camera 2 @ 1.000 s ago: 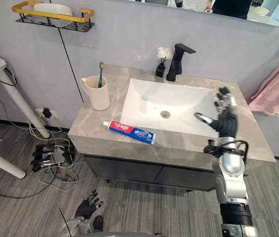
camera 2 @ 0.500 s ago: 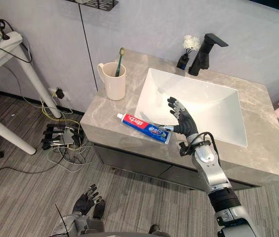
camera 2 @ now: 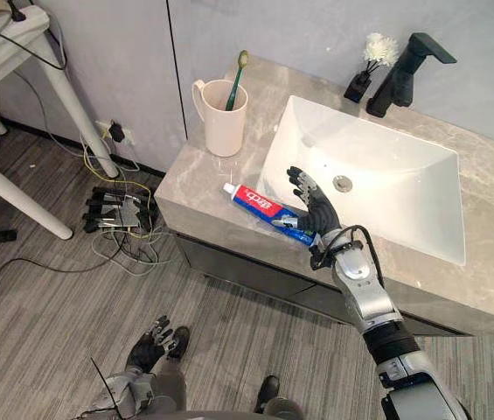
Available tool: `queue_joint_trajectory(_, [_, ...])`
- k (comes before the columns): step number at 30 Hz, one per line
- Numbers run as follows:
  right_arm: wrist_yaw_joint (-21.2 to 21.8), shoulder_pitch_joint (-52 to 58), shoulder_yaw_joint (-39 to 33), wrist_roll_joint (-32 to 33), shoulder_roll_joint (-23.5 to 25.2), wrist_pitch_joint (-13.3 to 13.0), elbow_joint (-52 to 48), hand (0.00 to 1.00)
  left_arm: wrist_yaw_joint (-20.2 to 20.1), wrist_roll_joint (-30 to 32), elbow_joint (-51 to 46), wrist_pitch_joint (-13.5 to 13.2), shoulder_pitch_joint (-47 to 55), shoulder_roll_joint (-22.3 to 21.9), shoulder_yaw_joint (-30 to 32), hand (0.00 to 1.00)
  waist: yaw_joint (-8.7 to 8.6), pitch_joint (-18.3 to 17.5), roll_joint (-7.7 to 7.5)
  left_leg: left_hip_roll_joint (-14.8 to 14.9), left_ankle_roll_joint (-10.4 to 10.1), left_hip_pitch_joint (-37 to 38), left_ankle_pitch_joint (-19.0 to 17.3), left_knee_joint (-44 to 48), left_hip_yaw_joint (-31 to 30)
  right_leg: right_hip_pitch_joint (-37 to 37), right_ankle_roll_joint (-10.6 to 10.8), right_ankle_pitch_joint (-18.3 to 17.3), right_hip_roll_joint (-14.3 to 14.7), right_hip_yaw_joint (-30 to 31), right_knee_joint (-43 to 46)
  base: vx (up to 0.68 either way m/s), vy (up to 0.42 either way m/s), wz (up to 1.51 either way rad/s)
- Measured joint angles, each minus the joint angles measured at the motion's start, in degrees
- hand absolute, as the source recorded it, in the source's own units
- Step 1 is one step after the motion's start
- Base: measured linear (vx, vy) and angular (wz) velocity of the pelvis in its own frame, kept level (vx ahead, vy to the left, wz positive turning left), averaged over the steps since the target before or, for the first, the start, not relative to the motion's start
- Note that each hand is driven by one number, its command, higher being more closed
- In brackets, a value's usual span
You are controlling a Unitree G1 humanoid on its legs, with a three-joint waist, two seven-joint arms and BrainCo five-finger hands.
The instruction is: Organize washtable
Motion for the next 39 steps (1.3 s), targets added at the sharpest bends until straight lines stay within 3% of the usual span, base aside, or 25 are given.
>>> queue_joint_trajectory(6, [-0.1,-0.1,1.0,-1.0,-2.5,-1.2,-0.5,0.00,0.0,-0.2,-1.0,-0.1,0.0,0.0,0.0,0.00,0.47,0.6,-0.21,0.4,-0.1,-0.9,0.2,0.0,-0.3,-0.9,-0.1,-0.1,0.4,-0.2,0.3,-0.01,-0.007,0.02])
queue_joint_trajectory(13, [0.0,-0.3,1.8,-2.5,-4.0,-1.7,-1.7,0.00,0.1,-0.2,-2.2,-0.2,-0.1,0.7,0.0,0.00,0.48,1.7,-1.53,0.6,-0.1,-1.3,0.3,0.0,-0.2,-1.7,-0.6,-0.4,0.5,-0.1,0.9,0.00,-0.001,0.00])
queue_joint_trajectory(14, [0.0,-0.3,2.2,-2.9,-4.6,-1.7,-2.1,1.00,0.1,-0.2,-2.1,-0.3,-0.4,0.7,0.0,0.00,0.51,1.8,-1.69,0.5,-0.1,-1.3,0.3,0.0,-0.2,-1.6,-0.6,-0.4,0.5,-0.1,0.9,0.00,0.000,0.00])
queue_joint_trajectory(35, [0.1,-0.7,3.1,-3.9,-7.0,-0.8,-2.8,1.00,0.1,-0.3,-2.3,-0.6,-1.0,1.3,-1.7,0.00,0.64,2.0,-1.98,0.5,-0.1,-0.2,0.3,0.0,-0.9,-0.4,-1.3,-0.9,0.6,-1.2,1.0,0.00,-0.003,0.02])
queue_joint_trajectory(39, [0.1,-0.8,2.8,-3.9,-7.0,0.1,-2.8,1.00,0.2,-1.1,-9.5,0.3,1.6,1.3,-1.2,0.00,0.92,1.9,-1.93,0.5,-0.1,0.3,0.3,0.0,-0.7,-0.1,-1.4,-1.0,0.5,-1.1,1.0,-0.01,0.000,-0.01])
